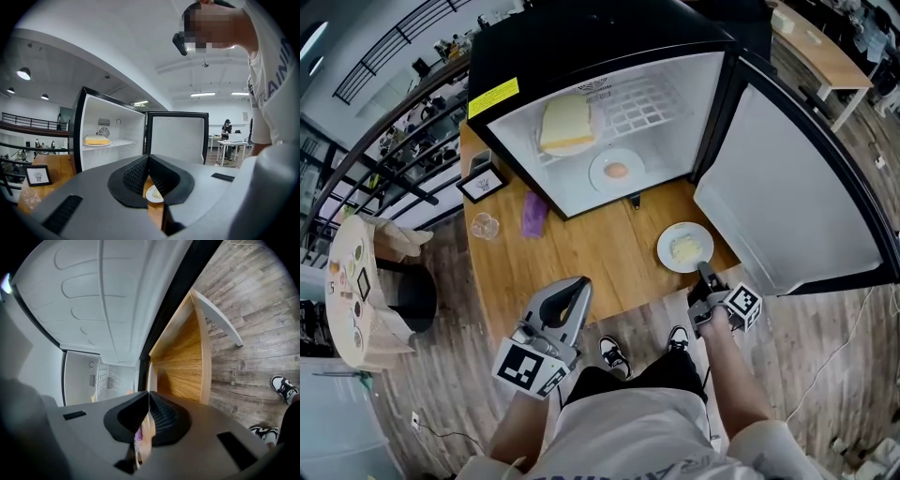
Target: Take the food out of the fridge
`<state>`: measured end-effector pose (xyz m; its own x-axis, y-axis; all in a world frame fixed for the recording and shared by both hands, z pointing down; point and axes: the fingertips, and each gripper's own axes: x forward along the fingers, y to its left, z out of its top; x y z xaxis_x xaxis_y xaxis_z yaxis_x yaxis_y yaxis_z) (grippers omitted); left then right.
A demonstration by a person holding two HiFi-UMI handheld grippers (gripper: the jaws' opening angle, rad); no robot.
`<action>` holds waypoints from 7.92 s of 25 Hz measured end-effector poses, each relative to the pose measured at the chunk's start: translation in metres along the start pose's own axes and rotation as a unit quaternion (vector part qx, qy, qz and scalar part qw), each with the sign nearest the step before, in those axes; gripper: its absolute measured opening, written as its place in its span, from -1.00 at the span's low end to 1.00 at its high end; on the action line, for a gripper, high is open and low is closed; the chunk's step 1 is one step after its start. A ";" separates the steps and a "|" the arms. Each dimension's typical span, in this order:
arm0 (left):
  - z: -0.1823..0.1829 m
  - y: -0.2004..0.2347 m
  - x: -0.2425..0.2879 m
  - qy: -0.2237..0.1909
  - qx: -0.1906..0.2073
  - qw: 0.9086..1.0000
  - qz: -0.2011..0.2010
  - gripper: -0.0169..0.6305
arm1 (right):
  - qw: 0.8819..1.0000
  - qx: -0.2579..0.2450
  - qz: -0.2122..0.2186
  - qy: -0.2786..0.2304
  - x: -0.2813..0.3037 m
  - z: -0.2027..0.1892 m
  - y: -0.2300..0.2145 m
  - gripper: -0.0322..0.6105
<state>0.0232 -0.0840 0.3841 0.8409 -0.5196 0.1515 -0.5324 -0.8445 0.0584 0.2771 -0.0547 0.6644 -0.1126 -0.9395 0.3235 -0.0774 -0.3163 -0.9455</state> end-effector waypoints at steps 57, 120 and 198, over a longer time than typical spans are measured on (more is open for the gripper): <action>0.002 0.005 -0.005 -0.028 -0.016 0.999 -0.005 -0.92 | 0.850 -0.489 -0.140 0.140 -0.011 -0.035 0.066 -0.39; 0.086 0.014 -0.040 -0.121 0.044 0.989 0.078 -0.93 | 0.825 -0.533 0.174 0.071 -0.036 -0.095 0.351 -0.80; 0.020 0.070 -0.100 -0.067 -0.016 0.987 0.142 -0.93 | 0.976 -0.043 0.163 0.140 0.091 -0.111 0.312 -0.81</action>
<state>-0.0965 -0.0935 0.3531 0.6615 -0.7492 0.0335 -0.7495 -0.6590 0.0633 0.1323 -0.2241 0.4030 -0.4111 -0.9115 0.0152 -0.0746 0.0170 -0.9971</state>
